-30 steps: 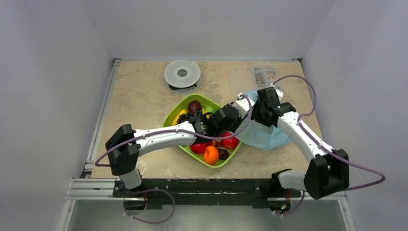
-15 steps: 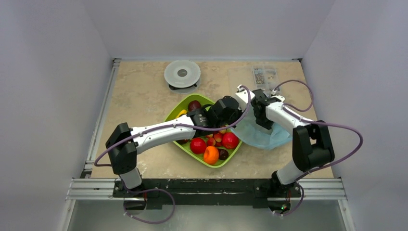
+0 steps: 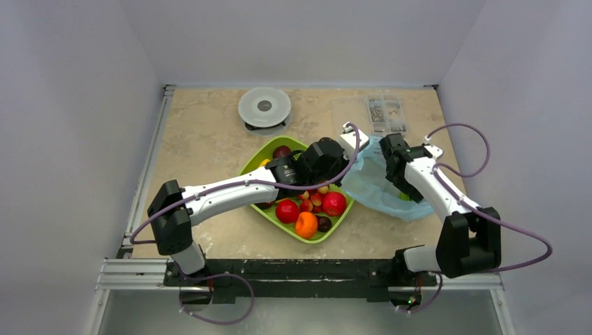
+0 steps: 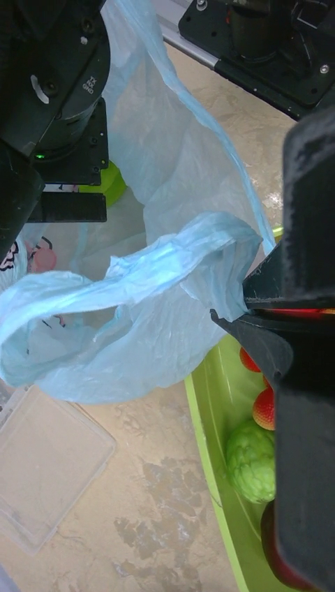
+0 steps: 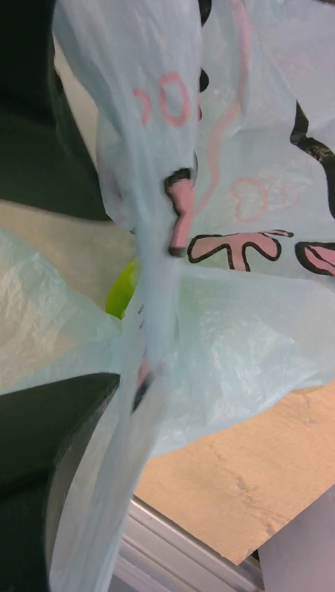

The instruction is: Take the fake fruits out of the plastic bag

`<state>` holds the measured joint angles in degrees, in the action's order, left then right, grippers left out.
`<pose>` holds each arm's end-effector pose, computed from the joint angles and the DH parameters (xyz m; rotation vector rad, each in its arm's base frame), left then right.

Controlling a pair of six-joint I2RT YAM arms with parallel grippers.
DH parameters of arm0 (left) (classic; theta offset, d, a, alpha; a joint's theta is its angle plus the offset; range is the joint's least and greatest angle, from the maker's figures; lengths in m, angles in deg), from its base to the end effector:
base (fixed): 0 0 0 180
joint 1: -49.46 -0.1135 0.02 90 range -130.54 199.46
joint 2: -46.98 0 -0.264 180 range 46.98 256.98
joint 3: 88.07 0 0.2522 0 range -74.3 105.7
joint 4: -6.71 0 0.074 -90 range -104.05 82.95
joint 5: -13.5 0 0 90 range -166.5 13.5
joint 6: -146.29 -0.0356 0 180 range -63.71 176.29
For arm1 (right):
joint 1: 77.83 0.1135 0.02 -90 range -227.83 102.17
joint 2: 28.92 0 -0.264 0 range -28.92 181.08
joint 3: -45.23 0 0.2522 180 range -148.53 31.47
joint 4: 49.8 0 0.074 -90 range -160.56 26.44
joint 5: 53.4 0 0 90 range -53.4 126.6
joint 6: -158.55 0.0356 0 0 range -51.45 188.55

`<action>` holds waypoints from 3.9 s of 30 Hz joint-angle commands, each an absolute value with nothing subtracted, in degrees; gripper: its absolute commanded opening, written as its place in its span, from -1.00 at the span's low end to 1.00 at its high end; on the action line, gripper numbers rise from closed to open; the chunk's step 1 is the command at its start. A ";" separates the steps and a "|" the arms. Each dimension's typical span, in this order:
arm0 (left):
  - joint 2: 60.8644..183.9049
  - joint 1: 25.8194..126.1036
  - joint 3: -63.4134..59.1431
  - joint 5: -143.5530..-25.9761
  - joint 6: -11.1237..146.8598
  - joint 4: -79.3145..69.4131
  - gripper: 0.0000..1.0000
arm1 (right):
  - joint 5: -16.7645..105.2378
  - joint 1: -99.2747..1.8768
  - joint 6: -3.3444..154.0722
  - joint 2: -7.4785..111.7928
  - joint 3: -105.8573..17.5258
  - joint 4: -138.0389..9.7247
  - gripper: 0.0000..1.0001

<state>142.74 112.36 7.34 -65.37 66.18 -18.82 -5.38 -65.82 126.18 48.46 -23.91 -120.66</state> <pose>0.1868 -0.3500 0.3271 0.8081 1.9027 -0.6050 0.2308 0.0248 0.2363 1.0521 2.2659 -0.6503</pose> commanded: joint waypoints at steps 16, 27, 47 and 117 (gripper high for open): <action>141.34 113.05 7.43 -68.69 67.20 -16.80 -1.00 | 3.73 -75.91 110.02 58.01 -20.29 -102.57 0.94; 143.12 113.62 6.42 -66.65 66.69 -17.21 -1.00 | 22.84 -74.83 100.60 38.41 -9.10 -83.57 -0.15; 143.39 114.94 3.48 -63.86 65.26 -14.42 -1.00 | 16.39 -63.59 101.75 47.81 -18.72 -90.01 -0.39; 143.89 115.13 5.06 -60.09 61.75 -15.53 -1.00 | 31.99 -71.68 103.42 34.12 -13.94 -84.48 -1.00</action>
<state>143.55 114.91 3.52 -61.28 62.81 -16.49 30.03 -71.74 102.09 38.49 -10.95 -83.42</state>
